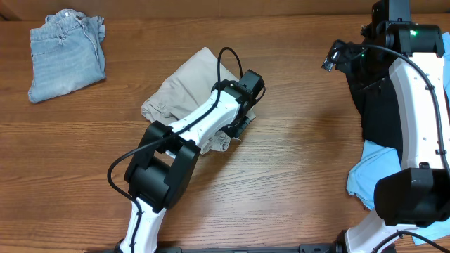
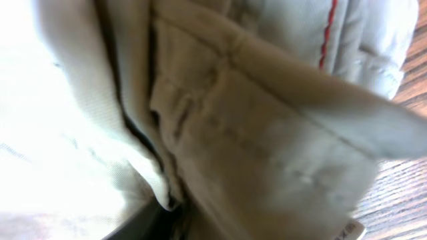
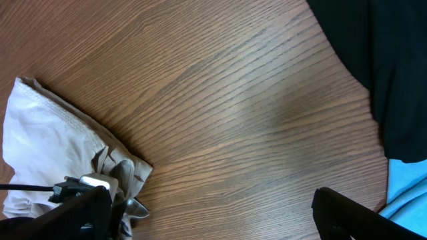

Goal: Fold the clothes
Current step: 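Carry the folded shorts with the left gripper to the back-left corner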

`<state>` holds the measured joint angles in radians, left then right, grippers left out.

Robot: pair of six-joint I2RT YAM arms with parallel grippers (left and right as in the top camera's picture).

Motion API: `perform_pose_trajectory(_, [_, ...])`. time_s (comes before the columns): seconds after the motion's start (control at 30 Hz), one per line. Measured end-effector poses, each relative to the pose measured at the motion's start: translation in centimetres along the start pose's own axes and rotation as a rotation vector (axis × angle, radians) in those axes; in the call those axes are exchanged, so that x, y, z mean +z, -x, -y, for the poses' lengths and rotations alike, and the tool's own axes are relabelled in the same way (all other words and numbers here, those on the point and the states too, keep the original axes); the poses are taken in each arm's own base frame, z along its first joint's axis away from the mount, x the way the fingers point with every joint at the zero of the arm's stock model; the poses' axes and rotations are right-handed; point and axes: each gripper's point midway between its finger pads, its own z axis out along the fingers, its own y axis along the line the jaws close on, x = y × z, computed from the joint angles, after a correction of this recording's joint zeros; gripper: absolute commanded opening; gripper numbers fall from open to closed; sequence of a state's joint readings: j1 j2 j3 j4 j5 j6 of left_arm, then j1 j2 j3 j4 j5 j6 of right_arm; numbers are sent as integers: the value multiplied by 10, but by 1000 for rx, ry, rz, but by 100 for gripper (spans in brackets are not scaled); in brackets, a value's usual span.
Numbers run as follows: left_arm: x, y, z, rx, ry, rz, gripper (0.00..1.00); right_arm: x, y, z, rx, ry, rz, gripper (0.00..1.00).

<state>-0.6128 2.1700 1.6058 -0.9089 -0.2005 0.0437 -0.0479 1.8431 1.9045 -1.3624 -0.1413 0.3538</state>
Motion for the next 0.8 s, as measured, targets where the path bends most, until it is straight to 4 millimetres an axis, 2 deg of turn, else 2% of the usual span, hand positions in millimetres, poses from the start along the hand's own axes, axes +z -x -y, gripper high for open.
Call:
perform_pose_trajectory(0.1, [-1, 0, -2, -7, 18, 1, 4, 0, 0, 0, 0, 0, 1, 100])
perform_pose_trajectory(0.4, [-2, 1, -5, -12, 33, 8, 4, 0, 0, 0, -2, 0, 0, 100])
perform_pose_trajectory(0.47, [-5, 0, -11, -15, 50, -5, 4, 0, 0, 0, -4, 0, 0, 100])
perform_pose_trajectory(0.57, [-13, -4, -35, -37, 95, -55, 4, 0, 0, 0, -8, -1, 0, 100])
perform_pose_trajectory(0.67, [-32, 1, -68, -80, 152, -67, 4, 0, 0, 0, -8, 0, 0, 100])
perform_pose_trajectory(0.8, [-77, 16, -121, -162, 235, -23, 4, 0, 0, 0, -9, 0, 0, 100])
